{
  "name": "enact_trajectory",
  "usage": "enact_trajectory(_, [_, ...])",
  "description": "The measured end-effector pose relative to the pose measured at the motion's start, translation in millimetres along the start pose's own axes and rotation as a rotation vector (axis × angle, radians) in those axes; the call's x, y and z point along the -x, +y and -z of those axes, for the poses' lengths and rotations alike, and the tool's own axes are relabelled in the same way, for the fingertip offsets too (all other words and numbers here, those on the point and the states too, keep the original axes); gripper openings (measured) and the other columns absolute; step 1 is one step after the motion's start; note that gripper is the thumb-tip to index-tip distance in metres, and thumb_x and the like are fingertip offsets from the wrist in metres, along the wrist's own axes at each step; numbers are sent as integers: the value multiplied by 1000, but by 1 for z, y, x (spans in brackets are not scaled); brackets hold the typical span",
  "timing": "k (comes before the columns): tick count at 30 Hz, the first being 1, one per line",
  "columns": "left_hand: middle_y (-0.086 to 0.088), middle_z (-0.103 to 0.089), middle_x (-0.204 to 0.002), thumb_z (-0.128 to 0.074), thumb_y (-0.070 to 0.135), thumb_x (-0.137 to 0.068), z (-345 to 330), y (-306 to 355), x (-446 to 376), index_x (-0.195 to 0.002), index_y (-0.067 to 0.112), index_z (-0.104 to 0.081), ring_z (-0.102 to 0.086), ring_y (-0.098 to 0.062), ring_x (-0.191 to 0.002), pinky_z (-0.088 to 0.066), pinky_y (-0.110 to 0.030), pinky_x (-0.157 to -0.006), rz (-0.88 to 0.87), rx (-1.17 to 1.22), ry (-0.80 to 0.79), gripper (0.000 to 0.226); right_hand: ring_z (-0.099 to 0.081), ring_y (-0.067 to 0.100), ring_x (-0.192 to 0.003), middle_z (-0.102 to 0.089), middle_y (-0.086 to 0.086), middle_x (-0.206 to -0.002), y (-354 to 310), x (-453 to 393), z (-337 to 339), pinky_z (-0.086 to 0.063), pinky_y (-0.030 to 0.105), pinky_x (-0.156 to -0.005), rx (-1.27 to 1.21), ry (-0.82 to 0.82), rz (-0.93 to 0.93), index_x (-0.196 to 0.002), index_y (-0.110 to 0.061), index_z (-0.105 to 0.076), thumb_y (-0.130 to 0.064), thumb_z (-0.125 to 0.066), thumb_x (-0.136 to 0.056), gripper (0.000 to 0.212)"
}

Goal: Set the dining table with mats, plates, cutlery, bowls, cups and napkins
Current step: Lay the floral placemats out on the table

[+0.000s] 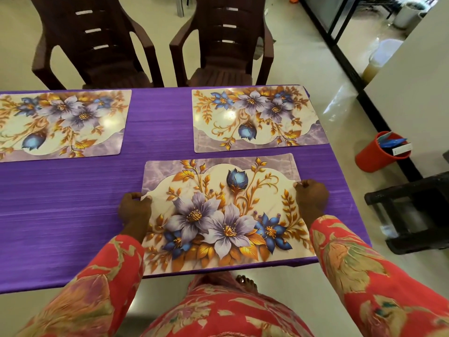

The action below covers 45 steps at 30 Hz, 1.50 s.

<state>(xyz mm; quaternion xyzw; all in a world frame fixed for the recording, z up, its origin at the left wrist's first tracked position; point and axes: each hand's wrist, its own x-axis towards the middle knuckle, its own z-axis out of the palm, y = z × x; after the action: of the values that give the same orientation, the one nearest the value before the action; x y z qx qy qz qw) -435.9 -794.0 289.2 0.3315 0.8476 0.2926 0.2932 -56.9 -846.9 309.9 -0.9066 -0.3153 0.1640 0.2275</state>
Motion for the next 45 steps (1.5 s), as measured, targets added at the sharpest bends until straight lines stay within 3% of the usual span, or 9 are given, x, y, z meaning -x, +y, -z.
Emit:
enact_trajectory(6, [-21,-64,-112,-69,18,-83,4,2,0,-104,1,-63,-58,-37,-107,-44,-41,-89,-12,-45,-10,27,-50,40,-110,-59,27,-117,0,5,-9,-37,38,-91,98,3,44,-118,1,-62,-22,-53,-94,35])
enact_trajectory(18, [-27,-56,-123,-61,24,-88,13,10,-3,-117,-6,-54,-49,-44,-117,-41,-43,-94,-25,-164,-108,43,-37,41,-123,-42,26,-131,-6,23,-12,-35,44,-98,84,52,-76,-121,5,-51,-24,-54,-92,42])
enact_trajectory(35, [-27,-54,-125,-61,21,-89,21,12,-3,-120,-6,-51,-50,-42,-117,-42,-40,-92,-2,-173,-151,42,-51,41,-112,-56,26,-118,-3,29,-10,-43,42,-89,73,5,-75,-113,8,-56,-22,-57,-89,38])
enact_trajectory(41, [-26,-58,-122,-62,22,-87,23,12,-5,-115,-5,-57,-53,-42,-115,-45,-39,-89,14,-169,-163,40,-56,42,-102,-61,29,-107,-4,31,-6,-44,41,-82,98,-4,-37,-102,11,-59,-22,-58,-87,36])
enact_trajectory(45, [-26,-57,-124,-59,20,-89,24,13,-7,-117,-7,-56,-51,-41,-118,-42,-39,-93,31,-170,-154,39,-47,42,-114,-53,25,-121,-13,37,-6,-41,46,-93,128,52,-137,-111,3,-60,-28,-58,-87,40])
